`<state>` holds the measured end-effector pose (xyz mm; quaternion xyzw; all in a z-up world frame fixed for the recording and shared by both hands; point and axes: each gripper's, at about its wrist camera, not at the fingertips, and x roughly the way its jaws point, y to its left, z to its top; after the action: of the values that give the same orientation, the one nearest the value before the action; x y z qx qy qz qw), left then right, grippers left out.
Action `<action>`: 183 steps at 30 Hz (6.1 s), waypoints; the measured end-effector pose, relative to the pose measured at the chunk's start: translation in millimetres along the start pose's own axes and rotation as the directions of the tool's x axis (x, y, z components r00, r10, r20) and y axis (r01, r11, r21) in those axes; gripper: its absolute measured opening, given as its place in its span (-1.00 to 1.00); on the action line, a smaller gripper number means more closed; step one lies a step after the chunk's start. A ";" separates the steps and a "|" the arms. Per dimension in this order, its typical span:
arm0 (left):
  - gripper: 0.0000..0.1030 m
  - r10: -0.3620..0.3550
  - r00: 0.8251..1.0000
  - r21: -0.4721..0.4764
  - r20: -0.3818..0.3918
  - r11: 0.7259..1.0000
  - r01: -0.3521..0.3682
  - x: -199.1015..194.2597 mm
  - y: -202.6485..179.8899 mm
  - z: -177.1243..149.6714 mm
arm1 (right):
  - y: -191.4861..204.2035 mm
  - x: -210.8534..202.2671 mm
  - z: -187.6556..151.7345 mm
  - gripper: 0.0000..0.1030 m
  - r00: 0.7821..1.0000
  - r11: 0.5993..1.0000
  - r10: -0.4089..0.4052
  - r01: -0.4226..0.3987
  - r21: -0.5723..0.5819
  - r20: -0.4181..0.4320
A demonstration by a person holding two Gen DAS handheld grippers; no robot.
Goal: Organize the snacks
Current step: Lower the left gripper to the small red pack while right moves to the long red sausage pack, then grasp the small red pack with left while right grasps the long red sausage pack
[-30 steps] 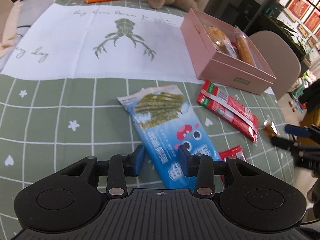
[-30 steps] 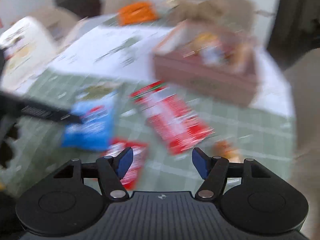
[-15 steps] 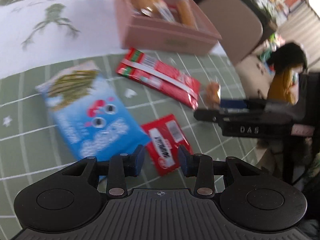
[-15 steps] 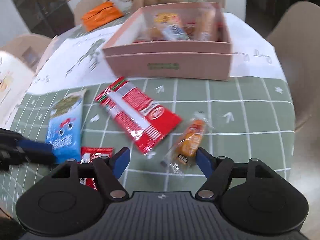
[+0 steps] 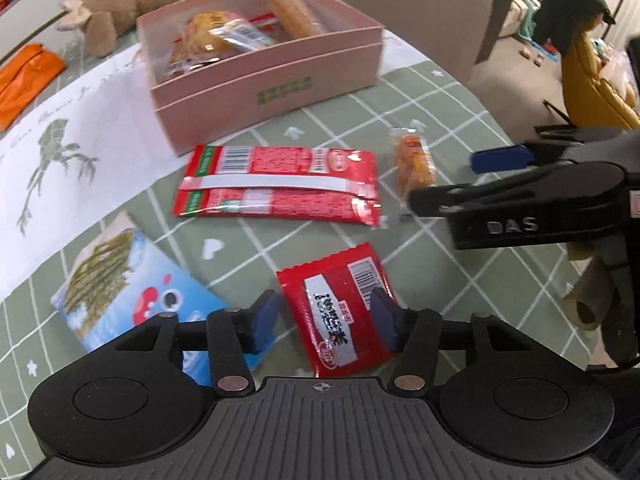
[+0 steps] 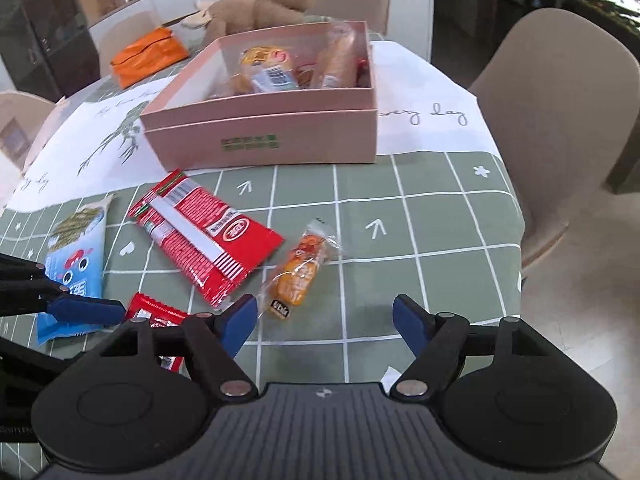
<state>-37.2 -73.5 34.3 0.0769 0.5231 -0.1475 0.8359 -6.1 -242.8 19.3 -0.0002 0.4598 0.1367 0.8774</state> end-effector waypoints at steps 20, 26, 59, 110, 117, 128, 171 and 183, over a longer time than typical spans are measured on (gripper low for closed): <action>-0.02 -0.031 0.971 -0.469 0.236 0.872 0.141 -63.9 118.4 -48.2 | 28.2 10.8 -12.3 1.00 0.999 0.992 -0.044 0.047 -0.114 0.030; -0.02 0.149 0.974 -0.532 0.173 0.846 -0.035 -65.2 149.5 -50.3 | 31.0 10.5 -14.4 1.00 0.998 0.993 -0.048 0.053 -0.105 0.051; -0.09 -0.101 0.992 -0.301 0.080 0.946 0.121 -22.7 70.8 -13.2 | 41.6 3.0 -28.1 1.00 0.998 0.991 -0.025 0.033 -0.133 0.064; -0.10 -0.068 0.996 -0.331 0.055 0.940 0.083 -33.2 62.6 -38.7 | 68.3 -4.7 21.1 -0.11 0.978 0.963 0.201 -0.207 -0.175 -0.051; -0.05 0.016 1.000 -0.185 0.007 0.983 -0.014 -11.5 27.7 -8.6 | 59.4 -15.5 5.9 -0.12 0.994 0.975 0.104 -0.105 -0.197 -0.015; -0.02 0.038 0.999 -0.175 0.002 0.984 -0.037 -10.5 43.4 -15.4 | 71.2 -11.4 -17.4 0.04 0.993 0.968 0.105 -0.112 -0.224 -0.045; 0.50 0.002 0.999 -0.066 0.047 0.998 0.001 -13.7 30.2 -25.0 | 53.2 -8.1 -34.5 0.91 0.997 0.968 0.039 -0.053 -0.246 -0.065; 0.49 0.090 0.994 -0.078 0.065 0.993 -0.085 -2.3 34.4 -20.3 | 55.8 -5.5 -35.2 1.00 0.997 0.963 0.043 -0.056 -0.262 -0.057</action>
<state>-44.2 -34.8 26.5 0.0634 0.4954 -0.0936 0.8613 -50.9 -194.8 10.4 -0.1087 0.4595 0.2183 0.8540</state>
